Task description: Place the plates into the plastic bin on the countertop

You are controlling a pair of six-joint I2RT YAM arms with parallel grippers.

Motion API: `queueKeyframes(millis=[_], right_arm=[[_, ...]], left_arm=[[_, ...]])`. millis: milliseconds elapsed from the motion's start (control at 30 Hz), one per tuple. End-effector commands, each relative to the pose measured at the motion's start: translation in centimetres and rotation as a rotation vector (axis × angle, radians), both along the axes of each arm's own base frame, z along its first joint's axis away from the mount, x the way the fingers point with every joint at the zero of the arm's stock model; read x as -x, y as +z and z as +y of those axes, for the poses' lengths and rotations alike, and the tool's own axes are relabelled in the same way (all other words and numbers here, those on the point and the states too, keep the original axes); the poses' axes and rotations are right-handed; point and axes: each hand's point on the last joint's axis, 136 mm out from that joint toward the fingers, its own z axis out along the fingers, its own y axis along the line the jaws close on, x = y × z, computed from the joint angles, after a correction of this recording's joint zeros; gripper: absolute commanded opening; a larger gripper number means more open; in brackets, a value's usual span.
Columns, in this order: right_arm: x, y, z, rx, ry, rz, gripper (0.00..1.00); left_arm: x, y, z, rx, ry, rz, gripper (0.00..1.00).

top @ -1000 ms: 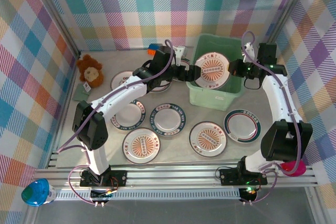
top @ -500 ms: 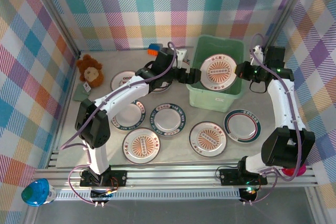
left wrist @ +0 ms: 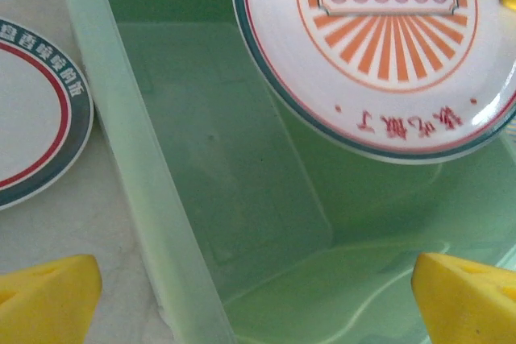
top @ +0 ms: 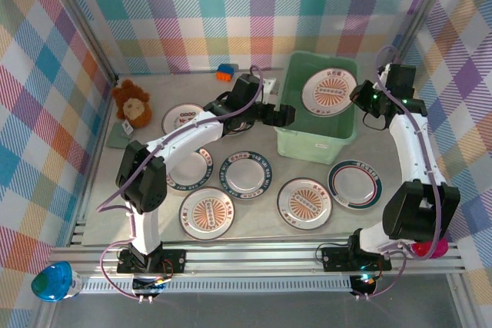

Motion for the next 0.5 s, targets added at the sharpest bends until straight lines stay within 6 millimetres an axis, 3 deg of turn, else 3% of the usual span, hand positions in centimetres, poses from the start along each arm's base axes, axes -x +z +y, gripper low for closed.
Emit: queueKeyframes(millis=[0,467], right_arm=[[-1.9,1.2,0.9,-0.03,-0.066,-0.035,0.0],[-4.4,-2.1,4.7,-0.047,-0.264,0.081,0.0]], left_arm=[[-0.1,-0.2,-0.8,0.006,-0.041,-0.004,0.97],[1.0,0.7,-2.2,0.116,-0.101,0.038,0.95]])
